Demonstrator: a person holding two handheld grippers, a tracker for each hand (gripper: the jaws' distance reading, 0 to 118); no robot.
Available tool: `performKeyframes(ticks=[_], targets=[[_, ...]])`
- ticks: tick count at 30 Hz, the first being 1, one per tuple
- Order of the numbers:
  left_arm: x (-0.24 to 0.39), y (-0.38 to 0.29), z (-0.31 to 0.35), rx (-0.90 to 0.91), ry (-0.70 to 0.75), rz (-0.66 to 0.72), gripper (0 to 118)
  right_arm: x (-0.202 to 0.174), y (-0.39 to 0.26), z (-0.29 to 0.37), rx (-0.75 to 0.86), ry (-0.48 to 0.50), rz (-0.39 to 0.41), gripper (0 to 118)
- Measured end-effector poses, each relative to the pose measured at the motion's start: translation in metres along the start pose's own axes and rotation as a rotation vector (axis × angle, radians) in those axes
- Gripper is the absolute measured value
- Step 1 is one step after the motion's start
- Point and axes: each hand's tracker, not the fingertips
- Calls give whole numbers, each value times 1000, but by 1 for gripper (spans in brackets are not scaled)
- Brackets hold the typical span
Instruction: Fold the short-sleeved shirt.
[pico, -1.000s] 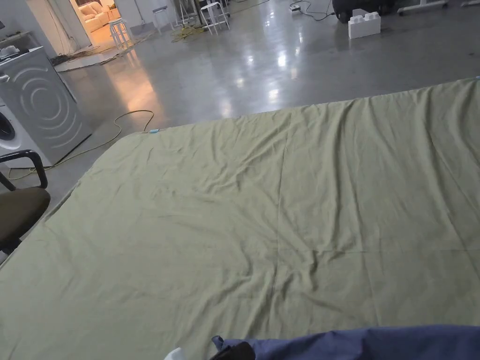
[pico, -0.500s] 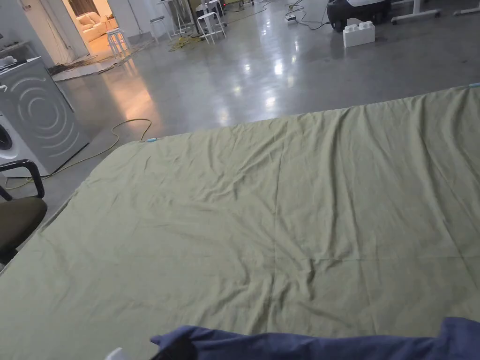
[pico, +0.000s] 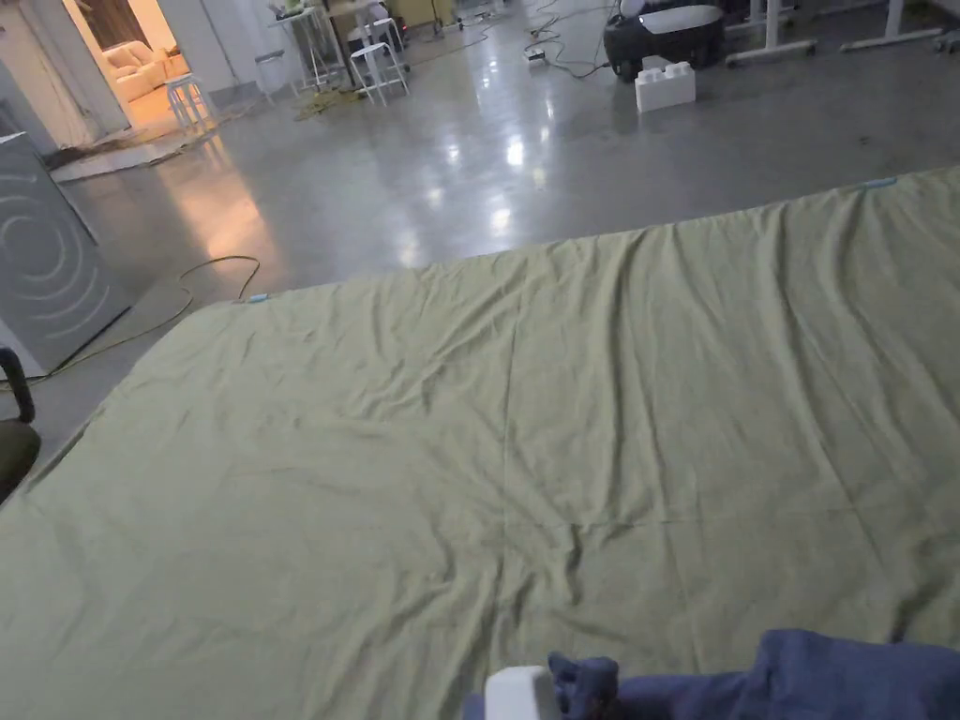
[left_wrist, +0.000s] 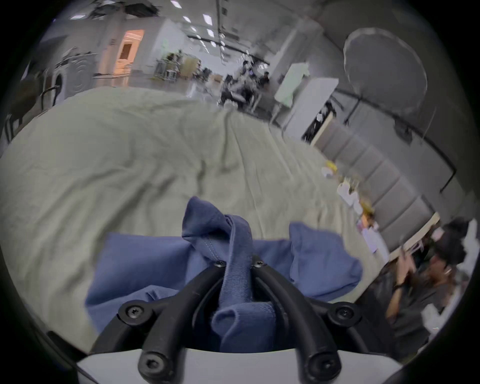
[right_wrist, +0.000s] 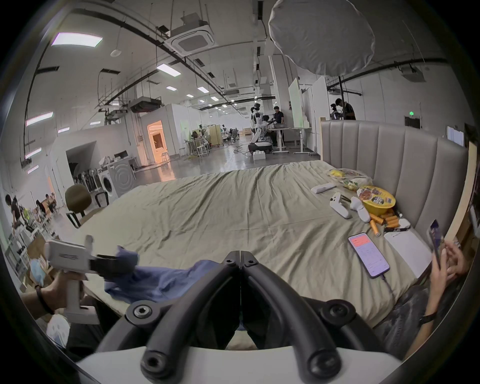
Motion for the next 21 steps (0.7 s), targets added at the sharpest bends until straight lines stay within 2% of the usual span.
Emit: performKeyframes(ticks=[1,2,3,4,5,7,9,10,11,12,13,14,15,17,19,20,21], targets=[[10,-4,-15,-18,17,-29,48,1,-1,5,-6,-24,25,0],[16,-6,-23,-29,14,-47,56,10,-5,10,-9,-38,32,0],[19,-5,-28,-35,-1,-43,56,22,-11,16,-12,-36,26,0],[20,-2,-23,-20,-21,-29,78,27,-13,20,-16,-38,21,0],[21,0,-15,24,-66,-1,91,31,-16,23,-20,-43,12,0],[15,9,13,86,-154,36,94,39,-22,28,-36,-65,-29,0],[6,13,35,138,-109,83,93,45,-27,29,-46,-74,-59,0],[-1,14,43,143,-99,122,82,46,-29,29,-48,-81,-67,0],[-6,15,46,139,-103,160,59,47,-29,29,-50,-87,-74,0],[-10,13,42,110,-96,193,19,47,-29,29,-53,-91,-81,0],[-12,8,34,93,-77,205,0,47,-29,30,-54,-92,-86,0],[-15,4,25,89,-48,176,0,46,-29,30,-51,-91,-90,0],[-16,0,13,64,-99,156,0,45,-28,31,-50,-86,-94,0],[-12,-10,-20,-28,-116,222,0,42,-26,32,-48,-80,-93,0],[-5,-24,-58,-151,-112,224,0,38,-24,33,-51,-74,-80,0],[-2,-30,-67,-156,-85,206,0,36,-23,33,-53,-74,-72,0],[-2,-30,-62,-88,-108,199,0,34,-22,33,-56,-78,-61,0]])
